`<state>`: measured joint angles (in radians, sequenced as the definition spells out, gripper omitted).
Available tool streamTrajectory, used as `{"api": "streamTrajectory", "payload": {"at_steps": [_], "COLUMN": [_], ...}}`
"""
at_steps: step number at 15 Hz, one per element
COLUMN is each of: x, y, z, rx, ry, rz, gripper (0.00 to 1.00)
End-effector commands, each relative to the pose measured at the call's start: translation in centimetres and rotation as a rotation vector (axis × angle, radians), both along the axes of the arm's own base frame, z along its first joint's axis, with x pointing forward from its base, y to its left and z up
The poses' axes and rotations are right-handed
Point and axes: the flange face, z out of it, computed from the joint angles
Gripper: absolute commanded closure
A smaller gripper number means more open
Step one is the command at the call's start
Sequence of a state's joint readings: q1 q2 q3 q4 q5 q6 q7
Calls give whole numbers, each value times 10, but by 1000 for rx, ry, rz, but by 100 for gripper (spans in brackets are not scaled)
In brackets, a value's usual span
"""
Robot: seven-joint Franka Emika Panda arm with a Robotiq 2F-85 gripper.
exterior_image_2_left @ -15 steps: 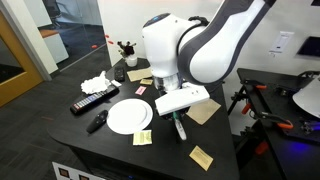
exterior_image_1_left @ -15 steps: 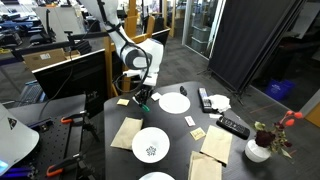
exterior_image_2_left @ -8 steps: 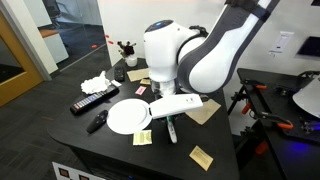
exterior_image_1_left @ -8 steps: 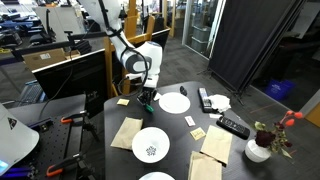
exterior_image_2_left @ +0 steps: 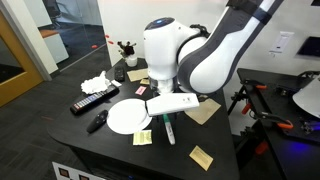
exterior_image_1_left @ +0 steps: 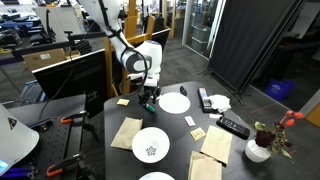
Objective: Move the marker to the left
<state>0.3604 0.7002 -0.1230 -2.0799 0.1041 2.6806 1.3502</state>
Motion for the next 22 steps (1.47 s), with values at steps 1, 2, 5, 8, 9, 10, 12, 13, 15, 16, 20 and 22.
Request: {"api": "streamTrajectory", "payload": {"at_steps": [1, 2, 5, 8, 9, 10, 12, 13, 15, 16, 20, 22], "x": [-2, -1, 0, -3, -4, -5, -8, -8, -10, -11, -15, -17], "y": [-9, -12, -18, -21, -22, -24, -28, -31, -36, -37, -44, -46], "z": [30, 37, 59, 84, 93, 103, 123, 133, 153, 164, 201, 213], "rx": [-28, -27, -25, -24, -23, -26, -29, -28, -21, -10, 5, 12], "ry": [-39, -41, -56, -61, -58, -57, -49, -43, -30, -24, -15, -18], "rz": [-5, 5, 37, 69, 82, 87, 104, 114, 147, 170, 220, 238], "gripper": [0, 0, 0, 0, 0, 0, 0, 0, 0, 0, 0, 0]}}
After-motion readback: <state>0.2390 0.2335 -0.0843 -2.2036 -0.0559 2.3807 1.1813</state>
